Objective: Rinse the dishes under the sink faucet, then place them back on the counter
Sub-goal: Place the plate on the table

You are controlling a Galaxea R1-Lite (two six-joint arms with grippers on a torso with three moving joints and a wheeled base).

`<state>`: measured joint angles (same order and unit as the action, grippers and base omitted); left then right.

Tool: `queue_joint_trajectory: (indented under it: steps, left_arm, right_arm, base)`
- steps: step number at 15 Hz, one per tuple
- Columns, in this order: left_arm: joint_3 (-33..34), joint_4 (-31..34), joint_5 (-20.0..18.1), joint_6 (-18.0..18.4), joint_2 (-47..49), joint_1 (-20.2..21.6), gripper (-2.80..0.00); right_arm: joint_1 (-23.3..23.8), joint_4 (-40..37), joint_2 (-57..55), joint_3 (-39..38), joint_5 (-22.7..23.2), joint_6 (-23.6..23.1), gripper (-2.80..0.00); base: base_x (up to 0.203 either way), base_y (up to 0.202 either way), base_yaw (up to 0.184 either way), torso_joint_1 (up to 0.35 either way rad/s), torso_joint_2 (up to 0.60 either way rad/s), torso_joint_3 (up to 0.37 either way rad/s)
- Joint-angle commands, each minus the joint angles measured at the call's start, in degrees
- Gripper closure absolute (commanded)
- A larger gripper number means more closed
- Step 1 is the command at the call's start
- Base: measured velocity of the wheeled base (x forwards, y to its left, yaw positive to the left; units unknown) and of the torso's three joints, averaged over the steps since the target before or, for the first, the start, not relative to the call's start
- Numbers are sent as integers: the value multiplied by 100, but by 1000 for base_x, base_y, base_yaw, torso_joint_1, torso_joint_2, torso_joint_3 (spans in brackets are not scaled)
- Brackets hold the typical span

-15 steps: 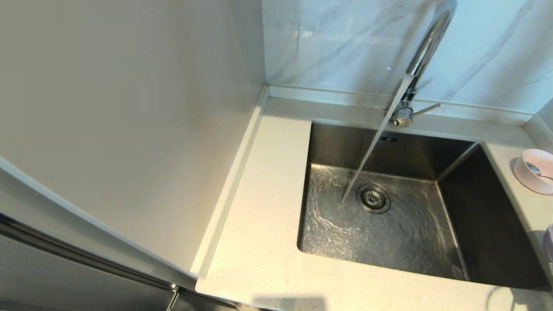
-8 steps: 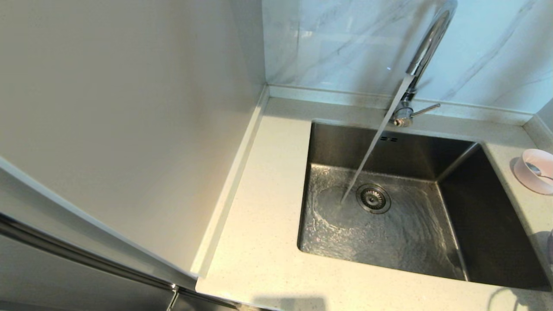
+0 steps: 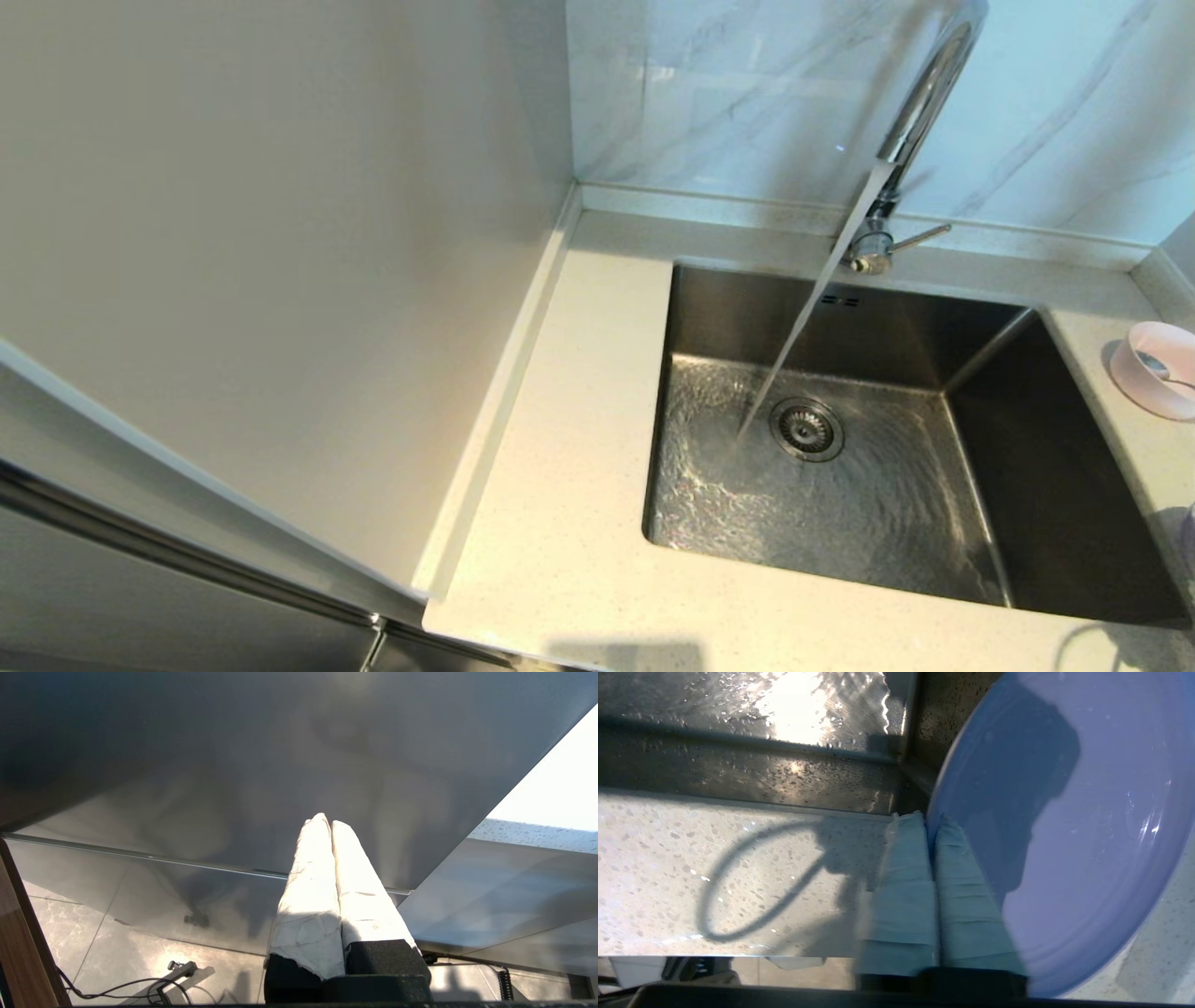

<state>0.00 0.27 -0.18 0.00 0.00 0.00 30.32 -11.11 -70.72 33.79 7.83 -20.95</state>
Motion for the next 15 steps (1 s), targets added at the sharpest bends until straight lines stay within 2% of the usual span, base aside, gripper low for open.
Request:
queue_joint_trajectory:
  steps: [1, 8, 11, 15]
  left_arm:
    - [0, 0, -8, 0, 0, 0, 0]
    - [0, 0, 1, 0, 0, 0, 0]
    - [0, 0, -8, 0, 0, 0, 0]
    - [0, 0, 1, 0, 0, 0, 0]
  right_arm:
    - [19, -6, -3, -13, 8, -23, -280]
    - [27, 16, 5, -13, 17, -7, -280]
    - [15, 394, 49, -17, 85, 1, -280]
    - [7, 1268, 422, 95, 786, -45, -280]
  base:
    - [0, 0, 0, 0, 0, 0]
    - [0, 0, 0, 0, 0, 0]
    - [0, 0, 0, 0, 0, 0]
    - [0, 0, 0, 0, 0, 0]
